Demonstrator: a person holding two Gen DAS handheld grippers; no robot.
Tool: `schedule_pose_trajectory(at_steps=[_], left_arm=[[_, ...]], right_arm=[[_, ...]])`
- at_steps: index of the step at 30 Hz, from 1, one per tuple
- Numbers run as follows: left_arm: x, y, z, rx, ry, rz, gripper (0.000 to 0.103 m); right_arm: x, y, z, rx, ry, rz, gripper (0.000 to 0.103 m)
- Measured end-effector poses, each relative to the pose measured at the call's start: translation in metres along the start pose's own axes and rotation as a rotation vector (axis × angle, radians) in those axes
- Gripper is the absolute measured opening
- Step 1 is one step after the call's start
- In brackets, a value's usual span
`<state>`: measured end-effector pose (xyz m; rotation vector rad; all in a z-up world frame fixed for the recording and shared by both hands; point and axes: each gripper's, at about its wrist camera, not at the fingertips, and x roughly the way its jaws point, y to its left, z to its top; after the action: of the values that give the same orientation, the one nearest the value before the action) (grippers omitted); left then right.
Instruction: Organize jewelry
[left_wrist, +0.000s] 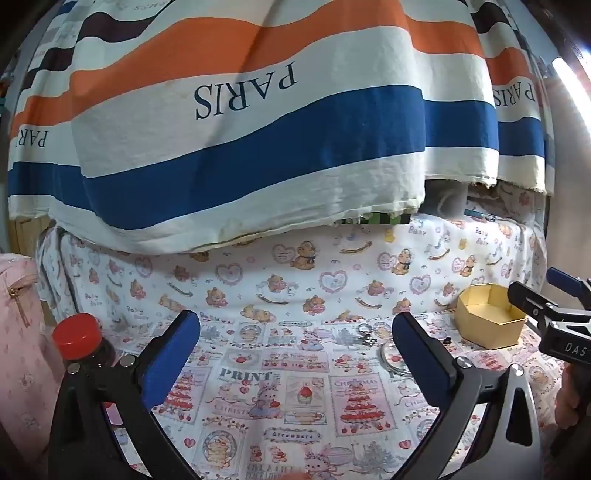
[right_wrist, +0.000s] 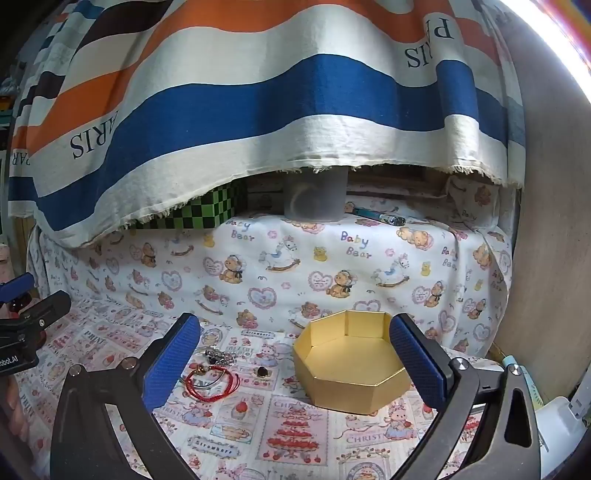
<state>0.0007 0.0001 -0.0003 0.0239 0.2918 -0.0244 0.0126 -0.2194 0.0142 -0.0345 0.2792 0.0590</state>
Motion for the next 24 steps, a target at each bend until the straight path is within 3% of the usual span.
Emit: schedule_pose_trajectory(at_steps=[9, 24], left_arm=[[-0.0022, -0.0004, -0.0010, 0.000, -0.005, -0.068, 0.103], [0.0002, 0.0002, -0.0007, -0.009, 0.005, -0.060, 0.103]], right_arm=[[-0.0023, 0.0023, -0.0007, 0.001, 0.003, 0.006, 0.103], [-0.0033, 0.0021, -0.0001, -0.002, 0.010, 0.010, 0.103]])
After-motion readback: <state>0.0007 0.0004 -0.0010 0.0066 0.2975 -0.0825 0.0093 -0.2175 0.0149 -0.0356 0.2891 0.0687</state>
